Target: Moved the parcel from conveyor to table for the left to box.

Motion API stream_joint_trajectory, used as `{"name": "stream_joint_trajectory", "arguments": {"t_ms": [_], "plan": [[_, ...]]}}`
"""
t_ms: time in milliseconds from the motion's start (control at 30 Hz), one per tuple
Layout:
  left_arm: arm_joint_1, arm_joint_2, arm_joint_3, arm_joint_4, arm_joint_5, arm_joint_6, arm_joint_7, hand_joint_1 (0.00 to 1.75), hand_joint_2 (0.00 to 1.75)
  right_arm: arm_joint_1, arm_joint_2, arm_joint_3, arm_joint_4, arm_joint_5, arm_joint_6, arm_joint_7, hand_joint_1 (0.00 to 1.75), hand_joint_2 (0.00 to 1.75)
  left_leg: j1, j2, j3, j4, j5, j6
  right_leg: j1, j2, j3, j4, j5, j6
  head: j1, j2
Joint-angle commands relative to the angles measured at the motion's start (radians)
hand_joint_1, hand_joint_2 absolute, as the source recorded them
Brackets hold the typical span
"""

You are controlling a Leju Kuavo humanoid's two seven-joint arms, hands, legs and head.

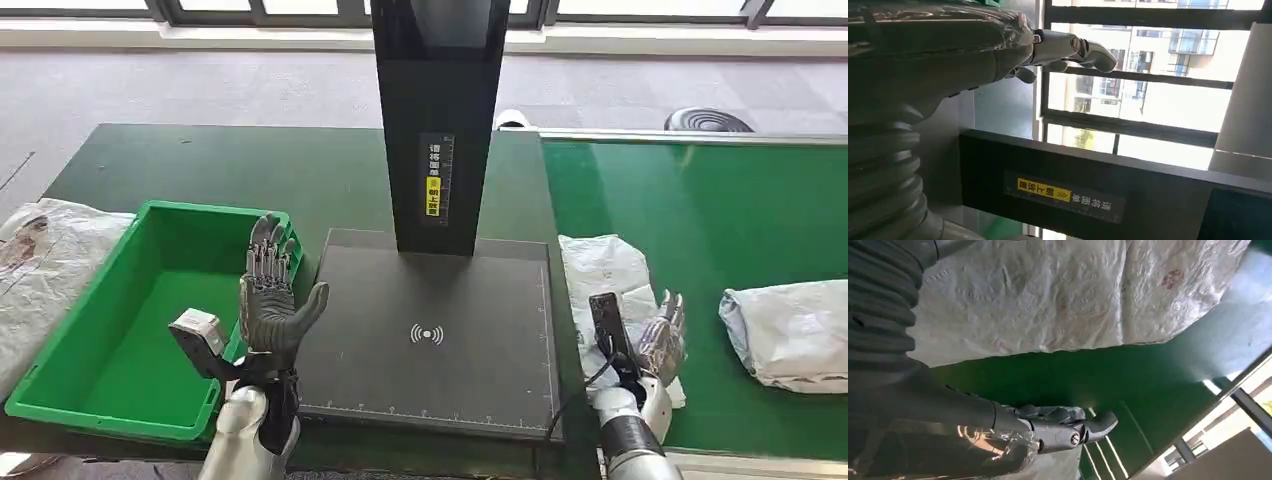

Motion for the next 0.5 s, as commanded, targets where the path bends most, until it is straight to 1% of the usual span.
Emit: {"name": "stream_joint_trajectory", "arguments": {"t_ms": [33, 133, 167, 267, 300, 367, 500], "plan": [[0.046, -0.047, 0.005, 0.054, -0.001, -0.007, 0.002, 0.00, 1.75, -0.018, -0.063, 0.048, 0.124, 0.037, 0.041, 0.089, 0.00, 1.75, 0.000, 0.001, 0.003, -0.002, 0.000, 0.001, 0.000, 0.001, 0.003, -0.003, 0.000, 0.000, 0.000, 0.000], [0.042, -0.046, 0.002, 0.065, -0.002, -0.013, 0.002, 0.00, 1.75, -0.013, -0.065, 0.054, 0.130, 0.048, 0.055, 0.116, 0.00, 1.75, 0.000, 0.002, 0.005, -0.005, 0.000, 0.001, 0.000, 0.001, 0.005, -0.006, 0.001, 0.000, 0.000, 0.000], [0.042, -0.045, 0.001, 0.067, -0.003, -0.014, 0.002, 0.00, 1.75, -0.010, -0.066, 0.056, 0.131, 0.050, 0.059, 0.122, 0.00, 1.75, 0.000, 0.001, 0.003, -0.002, 0.000, 0.001, 0.000, 0.000, 0.003, -0.003, 0.000, 0.000, 0.000, 0.000], [0.042, -0.045, 0.001, 0.067, -0.003, -0.014, 0.002, 0.00, 1.75, -0.010, -0.066, 0.056, 0.131, 0.050, 0.059, 0.122, 0.00, 1.75, 0.000, 0.001, 0.005, -0.004, 0.000, 0.001, 0.000, 0.001, 0.005, -0.005, 0.001, 0.000, 0.000, 0.000], [0.042, -0.045, 0.001, 0.067, -0.003, -0.014, 0.002, 0.00, 1.75, -0.010, -0.066, 0.056, 0.131, 0.050, 0.059, 0.122, 0.00, 1.75, 0.000, 0.001, 0.003, -0.002, 0.000, 0.001, 0.000, 0.000, 0.003, -0.003, 0.000, 0.000, 0.000, 0.000], [0.037, -0.044, 0.006, 0.079, 0.001, -0.012, 0.002, 0.00, 1.75, -0.004, -0.066, 0.056, 0.128, 0.052, 0.078, 0.135, 0.00, 1.75, 0.000, 0.002, 0.004, -0.004, 0.000, 0.001, 0.000, 0.001, 0.004, -0.005, 0.001, 0.000, 0.000, 0.000], [0.030, -0.040, 0.016, 0.087, 0.004, -0.014, 0.002, 0.00, 1.75, -0.003, -0.071, 0.084, 0.136, 0.097, 0.107, 0.207, 0.00, 1.75, 0.000, 0.001, 0.003, -0.002, 0.000, 0.001, 0.000, 0.000, 0.003, -0.003, 0.000, 0.000, 0.000, 0.000]]}}
